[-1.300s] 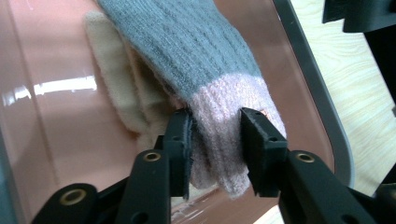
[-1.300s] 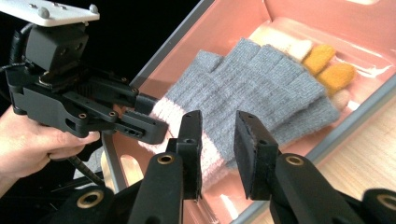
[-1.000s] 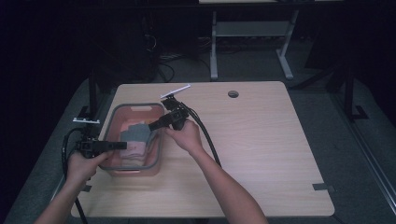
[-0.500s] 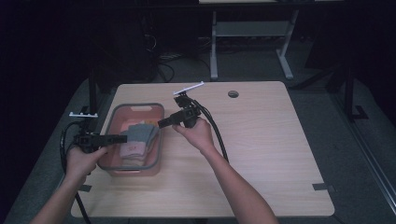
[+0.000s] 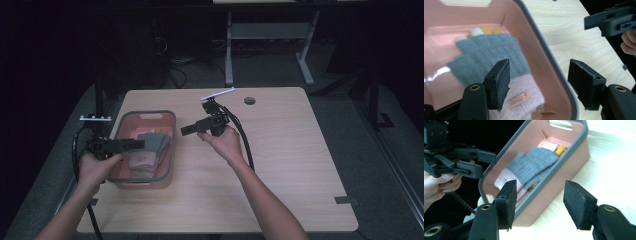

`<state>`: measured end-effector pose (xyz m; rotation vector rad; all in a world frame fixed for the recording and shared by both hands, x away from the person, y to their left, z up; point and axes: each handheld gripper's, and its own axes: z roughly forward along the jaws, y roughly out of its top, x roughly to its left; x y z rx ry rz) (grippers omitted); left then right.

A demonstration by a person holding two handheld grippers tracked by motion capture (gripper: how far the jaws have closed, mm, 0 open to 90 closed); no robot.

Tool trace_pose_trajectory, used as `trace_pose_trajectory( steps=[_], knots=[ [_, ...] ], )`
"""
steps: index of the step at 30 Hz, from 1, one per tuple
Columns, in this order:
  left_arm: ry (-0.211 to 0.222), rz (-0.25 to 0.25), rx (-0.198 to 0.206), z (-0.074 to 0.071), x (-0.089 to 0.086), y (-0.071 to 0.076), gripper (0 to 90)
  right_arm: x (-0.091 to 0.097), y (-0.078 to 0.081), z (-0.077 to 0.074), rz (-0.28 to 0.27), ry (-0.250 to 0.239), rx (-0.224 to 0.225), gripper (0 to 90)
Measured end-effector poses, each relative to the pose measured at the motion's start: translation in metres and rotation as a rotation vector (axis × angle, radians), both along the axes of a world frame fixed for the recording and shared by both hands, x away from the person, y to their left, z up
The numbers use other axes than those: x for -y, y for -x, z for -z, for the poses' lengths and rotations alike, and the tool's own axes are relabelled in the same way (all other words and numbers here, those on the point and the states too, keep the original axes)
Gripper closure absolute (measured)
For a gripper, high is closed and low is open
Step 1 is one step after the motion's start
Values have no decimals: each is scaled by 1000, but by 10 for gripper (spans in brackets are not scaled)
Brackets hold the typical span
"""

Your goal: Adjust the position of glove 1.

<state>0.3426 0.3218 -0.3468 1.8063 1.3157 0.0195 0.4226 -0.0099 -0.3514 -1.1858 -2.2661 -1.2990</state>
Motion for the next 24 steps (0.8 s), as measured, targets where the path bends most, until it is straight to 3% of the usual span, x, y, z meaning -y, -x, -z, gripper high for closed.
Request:
trace_pose_trajectory(
  steps=[24],
  knots=[
    [13, 67, 14, -5, 44, -4, 315, 48, 9, 7, 68, -1, -13, 370]
  ],
)
